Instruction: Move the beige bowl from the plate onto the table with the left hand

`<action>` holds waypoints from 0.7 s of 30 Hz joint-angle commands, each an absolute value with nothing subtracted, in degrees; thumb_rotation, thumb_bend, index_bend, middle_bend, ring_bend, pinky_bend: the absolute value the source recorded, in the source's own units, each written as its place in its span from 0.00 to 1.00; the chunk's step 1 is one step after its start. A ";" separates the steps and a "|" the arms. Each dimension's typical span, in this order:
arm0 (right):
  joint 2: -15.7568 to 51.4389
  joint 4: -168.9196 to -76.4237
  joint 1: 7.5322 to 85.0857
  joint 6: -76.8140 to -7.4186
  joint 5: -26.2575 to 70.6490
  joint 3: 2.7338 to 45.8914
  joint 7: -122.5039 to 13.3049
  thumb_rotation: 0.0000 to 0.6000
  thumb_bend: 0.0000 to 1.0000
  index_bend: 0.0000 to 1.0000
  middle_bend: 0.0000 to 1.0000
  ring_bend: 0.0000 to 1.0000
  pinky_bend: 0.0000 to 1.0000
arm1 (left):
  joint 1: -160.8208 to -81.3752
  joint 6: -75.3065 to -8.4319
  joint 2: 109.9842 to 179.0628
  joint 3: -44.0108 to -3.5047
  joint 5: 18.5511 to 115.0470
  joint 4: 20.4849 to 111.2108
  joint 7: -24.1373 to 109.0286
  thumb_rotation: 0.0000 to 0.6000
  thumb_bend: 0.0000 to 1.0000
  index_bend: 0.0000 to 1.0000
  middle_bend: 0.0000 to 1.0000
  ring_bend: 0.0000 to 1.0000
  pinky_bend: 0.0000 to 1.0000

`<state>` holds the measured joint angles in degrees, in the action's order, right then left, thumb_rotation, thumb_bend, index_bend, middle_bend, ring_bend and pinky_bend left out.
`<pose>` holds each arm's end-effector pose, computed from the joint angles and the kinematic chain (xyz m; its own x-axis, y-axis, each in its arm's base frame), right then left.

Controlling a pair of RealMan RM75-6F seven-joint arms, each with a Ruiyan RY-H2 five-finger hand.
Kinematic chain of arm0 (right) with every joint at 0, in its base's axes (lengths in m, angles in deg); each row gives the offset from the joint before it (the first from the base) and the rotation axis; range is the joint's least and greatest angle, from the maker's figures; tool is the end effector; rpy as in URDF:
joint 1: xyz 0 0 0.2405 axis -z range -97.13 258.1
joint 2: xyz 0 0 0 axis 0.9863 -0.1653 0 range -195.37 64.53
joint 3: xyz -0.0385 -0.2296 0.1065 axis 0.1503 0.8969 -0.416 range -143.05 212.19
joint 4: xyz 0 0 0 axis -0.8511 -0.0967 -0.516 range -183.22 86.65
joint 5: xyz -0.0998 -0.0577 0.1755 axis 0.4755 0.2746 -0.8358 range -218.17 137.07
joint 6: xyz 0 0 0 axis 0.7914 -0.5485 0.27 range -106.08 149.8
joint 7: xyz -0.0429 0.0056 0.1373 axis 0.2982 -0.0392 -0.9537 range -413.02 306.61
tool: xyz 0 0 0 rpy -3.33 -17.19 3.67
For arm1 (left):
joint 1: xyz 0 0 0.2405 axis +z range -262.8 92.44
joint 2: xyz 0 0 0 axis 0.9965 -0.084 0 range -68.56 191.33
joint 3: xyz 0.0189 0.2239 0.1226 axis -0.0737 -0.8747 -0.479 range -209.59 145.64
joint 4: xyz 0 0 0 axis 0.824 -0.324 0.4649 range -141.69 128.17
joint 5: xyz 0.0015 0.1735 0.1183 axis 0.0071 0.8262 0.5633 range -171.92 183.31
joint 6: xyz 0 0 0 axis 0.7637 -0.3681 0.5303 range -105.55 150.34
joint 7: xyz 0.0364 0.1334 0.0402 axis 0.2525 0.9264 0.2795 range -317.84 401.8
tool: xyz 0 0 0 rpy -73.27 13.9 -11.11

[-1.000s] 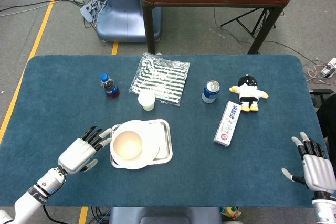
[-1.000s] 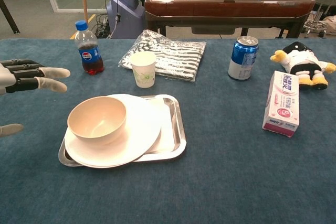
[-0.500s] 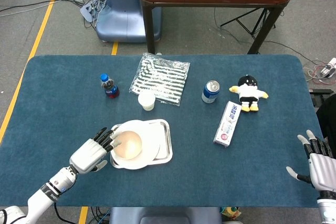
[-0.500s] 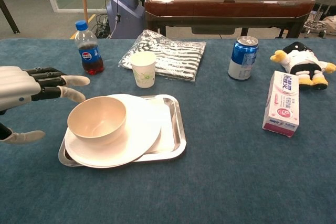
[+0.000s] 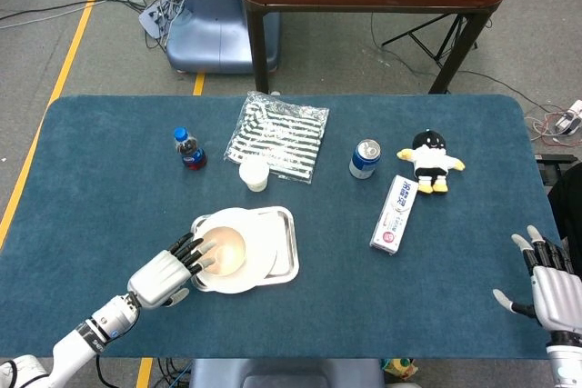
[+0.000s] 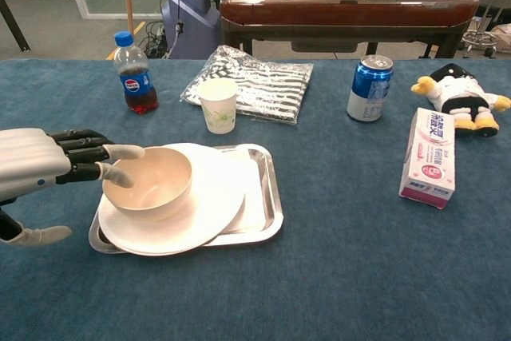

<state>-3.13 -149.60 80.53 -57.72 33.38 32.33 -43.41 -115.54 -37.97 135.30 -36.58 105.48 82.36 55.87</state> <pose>-0.3283 -0.1451 0.1490 0.3865 -0.1804 0.9045 -0.8737 0.2427 0.4217 -0.2169 0.2433 0.0276 0.7179 0.1570 0.6782 0.5748 -0.6833 -0.4502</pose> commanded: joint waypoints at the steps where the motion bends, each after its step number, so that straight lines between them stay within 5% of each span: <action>1: -3.23 -149.62 80.57 -57.81 33.39 32.33 -43.56 1.00 0.25 0.00 0.00 0.00 0.00 | -115.89 -38.25 135.73 -36.39 105.58 82.11 55.57 1.00 0.32 0.18 0.00 0.00 0.00; 21: -3.68 -149.46 80.71 -58.11 33.36 32.30 -44.47 1.00 0.25 0.00 0.00 0.00 0.00 | -118.34 -36.46 139.89 -37.10 105.52 78.06 52.50 1.00 0.32 0.28 0.00 0.00 0.00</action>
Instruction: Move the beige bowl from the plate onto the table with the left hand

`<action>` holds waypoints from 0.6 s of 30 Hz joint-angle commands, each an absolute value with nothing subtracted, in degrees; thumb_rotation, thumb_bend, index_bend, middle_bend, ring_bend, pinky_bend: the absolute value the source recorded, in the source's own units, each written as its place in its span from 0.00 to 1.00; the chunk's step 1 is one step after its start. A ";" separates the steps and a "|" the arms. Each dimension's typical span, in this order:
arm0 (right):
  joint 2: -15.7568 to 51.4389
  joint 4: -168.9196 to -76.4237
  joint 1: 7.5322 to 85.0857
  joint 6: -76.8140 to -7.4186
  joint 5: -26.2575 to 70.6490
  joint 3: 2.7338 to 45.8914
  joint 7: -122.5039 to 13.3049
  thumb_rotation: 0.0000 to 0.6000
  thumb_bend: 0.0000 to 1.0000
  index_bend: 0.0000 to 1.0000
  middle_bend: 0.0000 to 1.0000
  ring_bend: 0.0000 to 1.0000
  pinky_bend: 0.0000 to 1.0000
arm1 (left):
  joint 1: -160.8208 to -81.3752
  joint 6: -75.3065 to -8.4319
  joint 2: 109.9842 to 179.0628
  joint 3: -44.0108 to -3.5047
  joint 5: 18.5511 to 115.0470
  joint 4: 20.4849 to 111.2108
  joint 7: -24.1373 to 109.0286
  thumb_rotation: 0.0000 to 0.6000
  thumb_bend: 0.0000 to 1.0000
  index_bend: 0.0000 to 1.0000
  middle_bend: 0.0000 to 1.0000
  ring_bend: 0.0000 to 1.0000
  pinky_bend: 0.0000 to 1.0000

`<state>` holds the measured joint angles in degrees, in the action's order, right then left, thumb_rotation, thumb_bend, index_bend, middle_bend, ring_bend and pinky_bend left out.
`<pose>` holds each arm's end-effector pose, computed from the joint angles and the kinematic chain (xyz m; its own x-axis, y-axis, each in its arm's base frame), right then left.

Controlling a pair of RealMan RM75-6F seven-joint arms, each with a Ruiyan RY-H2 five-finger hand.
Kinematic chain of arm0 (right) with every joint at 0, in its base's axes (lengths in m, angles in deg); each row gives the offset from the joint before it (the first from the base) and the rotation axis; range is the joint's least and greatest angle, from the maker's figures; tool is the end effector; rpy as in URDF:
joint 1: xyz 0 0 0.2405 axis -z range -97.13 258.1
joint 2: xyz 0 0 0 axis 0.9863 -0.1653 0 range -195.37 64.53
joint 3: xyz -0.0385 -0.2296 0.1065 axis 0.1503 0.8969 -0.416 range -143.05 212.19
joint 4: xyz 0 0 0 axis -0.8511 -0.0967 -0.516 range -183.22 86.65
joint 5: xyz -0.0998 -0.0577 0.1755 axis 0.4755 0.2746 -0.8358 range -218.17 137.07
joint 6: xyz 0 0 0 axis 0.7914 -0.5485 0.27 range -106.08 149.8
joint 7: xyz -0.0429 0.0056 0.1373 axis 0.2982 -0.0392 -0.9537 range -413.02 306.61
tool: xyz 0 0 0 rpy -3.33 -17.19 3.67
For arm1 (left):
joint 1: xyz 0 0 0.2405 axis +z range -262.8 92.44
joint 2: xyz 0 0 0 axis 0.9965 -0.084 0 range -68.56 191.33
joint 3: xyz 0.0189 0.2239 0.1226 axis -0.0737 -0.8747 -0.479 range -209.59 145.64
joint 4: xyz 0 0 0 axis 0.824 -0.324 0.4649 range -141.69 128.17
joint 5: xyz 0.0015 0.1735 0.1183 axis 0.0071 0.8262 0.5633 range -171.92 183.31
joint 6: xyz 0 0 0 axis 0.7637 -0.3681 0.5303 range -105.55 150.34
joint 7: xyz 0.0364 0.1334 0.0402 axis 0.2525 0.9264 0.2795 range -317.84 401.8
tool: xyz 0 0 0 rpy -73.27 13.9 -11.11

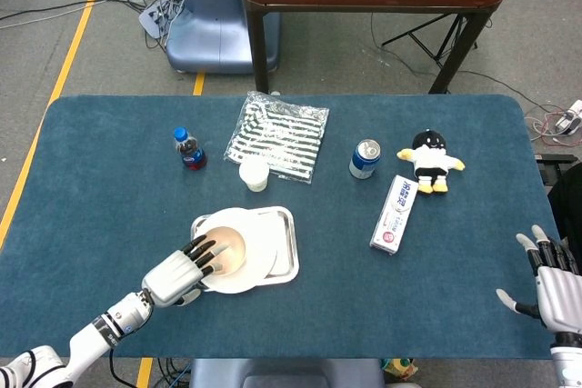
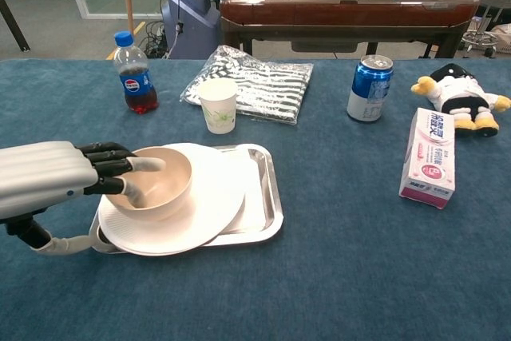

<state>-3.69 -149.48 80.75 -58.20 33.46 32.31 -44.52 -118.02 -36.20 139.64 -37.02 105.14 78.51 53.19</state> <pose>-0.3297 -0.1441 0.1536 0.3824 -0.1687 0.9085 -0.8751 0.2494 0.4147 -0.2120 0.2506 0.0042 0.7078 0.1882 0.6809 0.5782 -0.7081 -0.4053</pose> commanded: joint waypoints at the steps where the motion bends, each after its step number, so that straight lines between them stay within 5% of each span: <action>1: -3.67 -149.46 80.66 -58.02 33.29 32.29 -44.43 1.00 0.25 0.00 0.00 0.00 0.00 | -118.47 -36.60 140.00 -37.12 105.69 77.81 52.15 1.00 0.32 0.29 0.00 0.00 0.00; 18: -3.51 -149.38 80.24 -57.23 32.25 32.18 -43.91 1.00 0.25 0.00 0.00 0.00 0.00 | -119.82 -42.58 144.34 -38.01 110.36 71.22 44.55 1.00 0.32 0.48 0.00 0.00 0.00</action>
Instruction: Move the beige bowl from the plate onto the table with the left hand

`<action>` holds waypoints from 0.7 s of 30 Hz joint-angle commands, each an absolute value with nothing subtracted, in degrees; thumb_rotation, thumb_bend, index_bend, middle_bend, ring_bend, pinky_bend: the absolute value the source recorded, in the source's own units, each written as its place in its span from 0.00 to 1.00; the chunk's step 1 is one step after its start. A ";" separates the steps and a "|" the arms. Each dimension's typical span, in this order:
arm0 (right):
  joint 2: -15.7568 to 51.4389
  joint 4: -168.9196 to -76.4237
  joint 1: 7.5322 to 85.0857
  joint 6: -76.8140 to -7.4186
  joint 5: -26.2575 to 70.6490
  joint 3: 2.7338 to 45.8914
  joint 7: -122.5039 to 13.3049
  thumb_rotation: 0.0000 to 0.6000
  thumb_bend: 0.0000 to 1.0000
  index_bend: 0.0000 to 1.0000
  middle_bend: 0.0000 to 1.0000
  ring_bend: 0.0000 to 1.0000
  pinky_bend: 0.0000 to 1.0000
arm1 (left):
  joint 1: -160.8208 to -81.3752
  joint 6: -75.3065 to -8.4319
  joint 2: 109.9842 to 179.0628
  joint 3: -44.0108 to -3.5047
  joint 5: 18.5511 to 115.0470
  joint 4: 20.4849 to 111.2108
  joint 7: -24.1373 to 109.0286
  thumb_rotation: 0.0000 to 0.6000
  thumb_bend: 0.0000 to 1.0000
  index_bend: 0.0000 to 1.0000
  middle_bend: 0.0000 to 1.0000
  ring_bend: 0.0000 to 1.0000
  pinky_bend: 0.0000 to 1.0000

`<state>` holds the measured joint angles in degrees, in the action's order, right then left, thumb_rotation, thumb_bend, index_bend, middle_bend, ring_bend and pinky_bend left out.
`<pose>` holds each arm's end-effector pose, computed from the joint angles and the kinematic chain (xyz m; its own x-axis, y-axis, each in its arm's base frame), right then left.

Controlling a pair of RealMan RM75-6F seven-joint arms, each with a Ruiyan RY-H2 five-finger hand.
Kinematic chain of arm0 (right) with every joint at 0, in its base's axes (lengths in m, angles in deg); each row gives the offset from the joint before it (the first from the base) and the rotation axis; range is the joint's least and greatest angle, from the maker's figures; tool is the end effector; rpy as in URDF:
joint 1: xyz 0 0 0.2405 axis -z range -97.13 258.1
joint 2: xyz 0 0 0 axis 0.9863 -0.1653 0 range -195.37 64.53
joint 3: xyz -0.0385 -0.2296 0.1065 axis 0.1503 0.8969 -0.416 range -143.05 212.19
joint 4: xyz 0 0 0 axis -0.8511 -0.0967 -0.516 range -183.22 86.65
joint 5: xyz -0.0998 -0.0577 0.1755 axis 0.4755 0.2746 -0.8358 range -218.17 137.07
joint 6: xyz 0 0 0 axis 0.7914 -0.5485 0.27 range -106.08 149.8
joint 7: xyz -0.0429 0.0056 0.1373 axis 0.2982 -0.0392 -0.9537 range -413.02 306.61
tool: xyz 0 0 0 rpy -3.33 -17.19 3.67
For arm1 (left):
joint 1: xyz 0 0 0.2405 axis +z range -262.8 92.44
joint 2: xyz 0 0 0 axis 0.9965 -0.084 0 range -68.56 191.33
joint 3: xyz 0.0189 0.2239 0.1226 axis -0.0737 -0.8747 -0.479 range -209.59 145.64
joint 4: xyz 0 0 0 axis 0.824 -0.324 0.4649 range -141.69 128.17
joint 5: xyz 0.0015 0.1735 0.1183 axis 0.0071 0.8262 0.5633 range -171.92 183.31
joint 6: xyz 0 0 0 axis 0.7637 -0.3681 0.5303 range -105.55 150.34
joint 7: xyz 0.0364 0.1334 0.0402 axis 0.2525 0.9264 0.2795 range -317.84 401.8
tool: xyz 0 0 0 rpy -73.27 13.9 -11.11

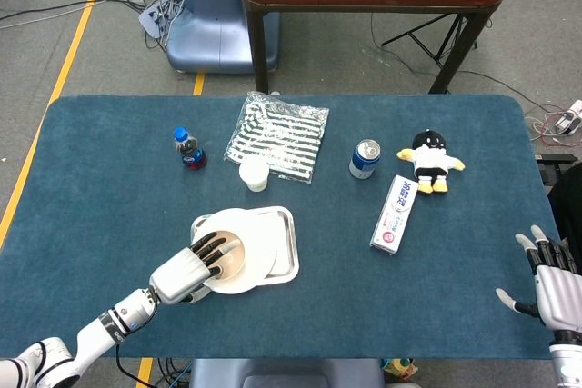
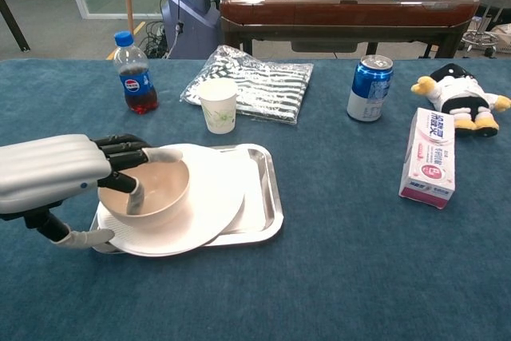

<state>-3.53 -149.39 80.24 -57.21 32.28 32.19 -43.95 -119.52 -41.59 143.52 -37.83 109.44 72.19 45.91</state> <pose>-0.3317 -0.1464 0.1515 0.3823 -0.1841 0.9055 -0.8705 0.2570 0.4198 -0.2050 0.2576 -0.0041 0.6461 0.1559 0.7471 0.5746 -0.7437 -0.3418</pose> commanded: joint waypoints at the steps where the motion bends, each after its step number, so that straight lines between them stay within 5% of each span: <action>1: -3.51 -149.39 80.24 -57.24 32.20 32.17 -43.89 1.00 0.25 0.00 0.00 0.00 0.00 | -119.86 -42.92 144.57 -38.05 110.56 70.74 44.26 1.00 0.32 0.49 0.00 0.00 0.00; 21: -3.21 -149.37 80.06 -57.23 31.93 32.22 -43.27 1.00 0.25 0.00 0.00 0.00 0.00 | -119.60 -45.78 146.28 -38.50 110.24 67.33 42.98 1.00 0.32 0.60 0.00 0.00 0.00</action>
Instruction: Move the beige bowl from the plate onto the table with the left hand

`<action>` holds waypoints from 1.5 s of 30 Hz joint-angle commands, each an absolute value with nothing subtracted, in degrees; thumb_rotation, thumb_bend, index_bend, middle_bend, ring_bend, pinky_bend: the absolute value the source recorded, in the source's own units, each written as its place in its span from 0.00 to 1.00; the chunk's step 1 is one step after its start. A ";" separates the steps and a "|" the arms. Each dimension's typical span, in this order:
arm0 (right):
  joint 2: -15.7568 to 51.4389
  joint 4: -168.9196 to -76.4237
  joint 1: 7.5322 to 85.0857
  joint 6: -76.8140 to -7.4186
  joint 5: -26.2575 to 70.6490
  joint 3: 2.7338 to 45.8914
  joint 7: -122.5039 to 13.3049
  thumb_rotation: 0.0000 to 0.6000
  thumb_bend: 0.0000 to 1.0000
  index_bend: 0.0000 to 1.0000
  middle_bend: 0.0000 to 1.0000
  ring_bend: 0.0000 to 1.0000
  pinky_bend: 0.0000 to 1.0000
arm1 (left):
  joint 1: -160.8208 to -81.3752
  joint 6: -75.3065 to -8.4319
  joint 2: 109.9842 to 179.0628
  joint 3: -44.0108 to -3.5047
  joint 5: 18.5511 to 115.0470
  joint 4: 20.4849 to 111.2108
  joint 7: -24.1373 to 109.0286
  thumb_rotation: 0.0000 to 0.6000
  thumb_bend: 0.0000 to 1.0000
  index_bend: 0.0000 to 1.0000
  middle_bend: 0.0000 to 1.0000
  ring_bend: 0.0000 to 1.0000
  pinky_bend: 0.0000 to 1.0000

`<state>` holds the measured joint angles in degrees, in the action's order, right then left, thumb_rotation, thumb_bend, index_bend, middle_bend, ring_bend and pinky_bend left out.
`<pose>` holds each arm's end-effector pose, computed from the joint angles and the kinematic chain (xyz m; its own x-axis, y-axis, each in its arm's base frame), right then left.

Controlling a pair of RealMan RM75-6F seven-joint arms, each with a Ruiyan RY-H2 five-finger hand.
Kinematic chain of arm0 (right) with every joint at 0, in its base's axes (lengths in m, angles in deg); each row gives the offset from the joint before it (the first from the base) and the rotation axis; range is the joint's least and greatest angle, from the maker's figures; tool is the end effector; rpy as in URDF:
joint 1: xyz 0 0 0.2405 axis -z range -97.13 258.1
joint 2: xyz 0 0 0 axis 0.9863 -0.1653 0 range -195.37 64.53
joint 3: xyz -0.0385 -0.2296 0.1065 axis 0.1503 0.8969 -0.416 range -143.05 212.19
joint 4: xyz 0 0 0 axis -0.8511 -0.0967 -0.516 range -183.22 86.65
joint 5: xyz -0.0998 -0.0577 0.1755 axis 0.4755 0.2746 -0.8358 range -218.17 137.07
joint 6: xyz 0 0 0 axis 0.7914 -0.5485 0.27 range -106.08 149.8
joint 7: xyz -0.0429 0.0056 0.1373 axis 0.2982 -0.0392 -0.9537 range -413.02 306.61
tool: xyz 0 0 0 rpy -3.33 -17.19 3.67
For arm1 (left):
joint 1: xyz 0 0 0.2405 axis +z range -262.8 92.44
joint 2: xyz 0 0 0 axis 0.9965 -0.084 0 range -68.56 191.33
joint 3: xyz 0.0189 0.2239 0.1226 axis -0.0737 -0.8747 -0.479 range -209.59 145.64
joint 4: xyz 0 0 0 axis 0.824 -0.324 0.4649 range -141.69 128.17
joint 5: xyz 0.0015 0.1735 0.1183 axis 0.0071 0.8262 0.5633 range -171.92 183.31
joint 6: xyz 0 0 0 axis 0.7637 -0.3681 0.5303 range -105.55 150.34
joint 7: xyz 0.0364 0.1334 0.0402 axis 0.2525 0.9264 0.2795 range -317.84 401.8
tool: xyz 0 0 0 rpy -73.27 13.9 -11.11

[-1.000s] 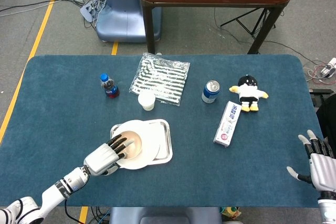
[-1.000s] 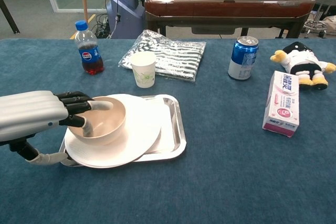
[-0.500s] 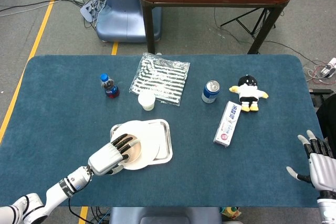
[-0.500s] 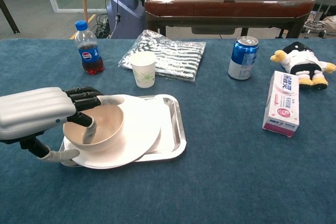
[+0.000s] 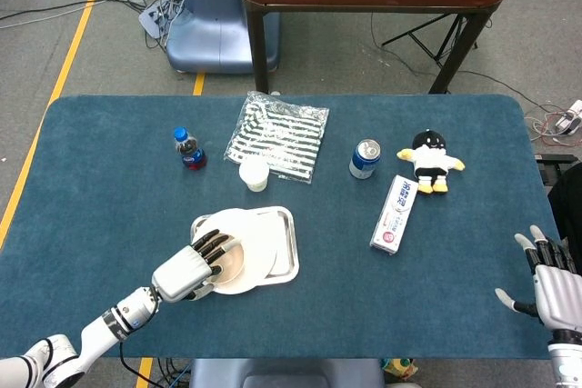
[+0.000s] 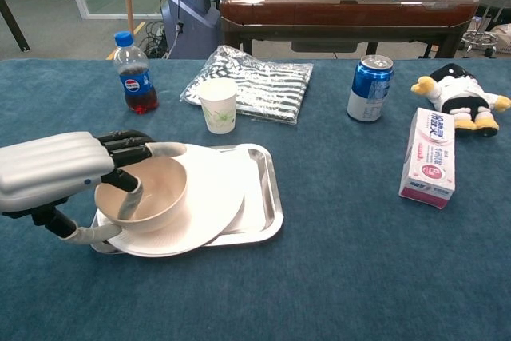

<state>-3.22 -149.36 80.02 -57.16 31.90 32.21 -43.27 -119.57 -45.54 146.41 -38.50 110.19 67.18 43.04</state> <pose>-0.3316 -0.1473 0.1499 0.3872 -0.1875 0.9027 -0.8675 0.2576 0.4256 -0.2082 0.2618 -0.0087 0.6140 0.1305 0.7784 0.5789 -0.7448 -0.3318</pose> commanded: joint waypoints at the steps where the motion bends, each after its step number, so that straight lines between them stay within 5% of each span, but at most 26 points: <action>1: -3.22 -149.38 80.08 -57.30 31.96 32.22 -43.26 1.00 0.25 0.00 0.00 0.00 0.00 | -119.60 -45.90 146.24 -38.52 110.27 67.38 42.99 1.00 0.32 0.61 0.00 0.00 0.00; 45: -2.60 -148.81 79.00 -55.71 29.28 31.50 -42.25 1.00 0.24 0.00 0.00 0.00 0.00 | -122.50 -42.88 137.79 -35.13 106.76 72.19 49.74 1.00 0.32 0.63 0.00 0.00 0.00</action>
<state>-2.68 -148.88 79.08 -55.83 29.45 31.56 -42.38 -122.14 -43.26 137.91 -35.29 106.72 72.57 49.70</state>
